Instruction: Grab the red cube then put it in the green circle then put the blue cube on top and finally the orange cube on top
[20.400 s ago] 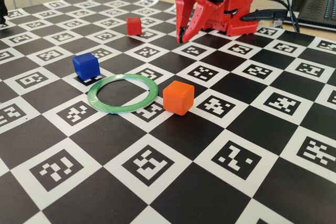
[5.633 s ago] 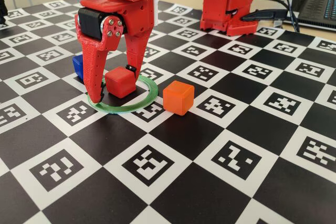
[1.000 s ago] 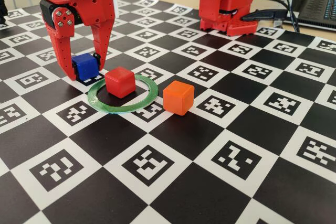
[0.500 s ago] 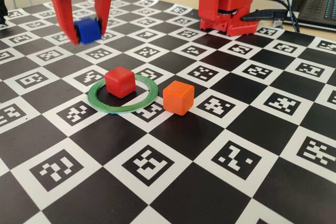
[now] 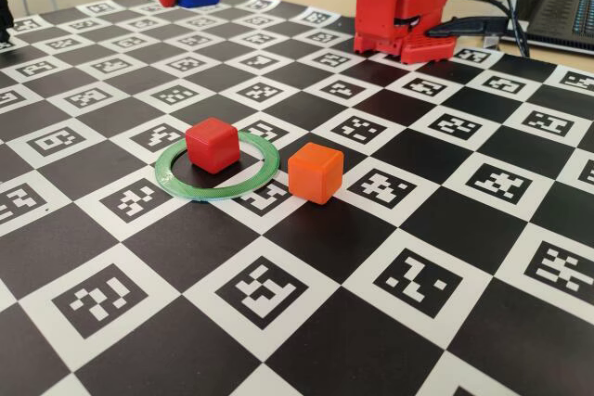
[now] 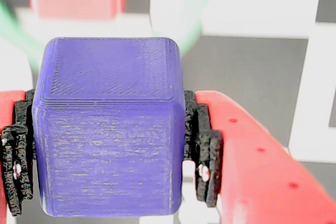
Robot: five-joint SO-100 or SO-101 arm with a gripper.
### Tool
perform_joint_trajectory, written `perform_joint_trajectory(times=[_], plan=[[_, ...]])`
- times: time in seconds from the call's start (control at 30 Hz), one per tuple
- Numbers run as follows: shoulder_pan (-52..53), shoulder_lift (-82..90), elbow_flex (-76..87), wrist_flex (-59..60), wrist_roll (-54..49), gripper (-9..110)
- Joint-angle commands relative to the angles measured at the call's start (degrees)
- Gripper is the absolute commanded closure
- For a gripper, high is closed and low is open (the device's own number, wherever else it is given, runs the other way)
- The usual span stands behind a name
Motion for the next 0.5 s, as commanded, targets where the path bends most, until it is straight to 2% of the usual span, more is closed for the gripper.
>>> perform_joint_trajectory(times=[0.0,0.47], plan=[[-2.8,5.0,-0.8,-0.4,1.1,95],[-3.0,-2.7,-0.6,-5.8,0.4,95]])
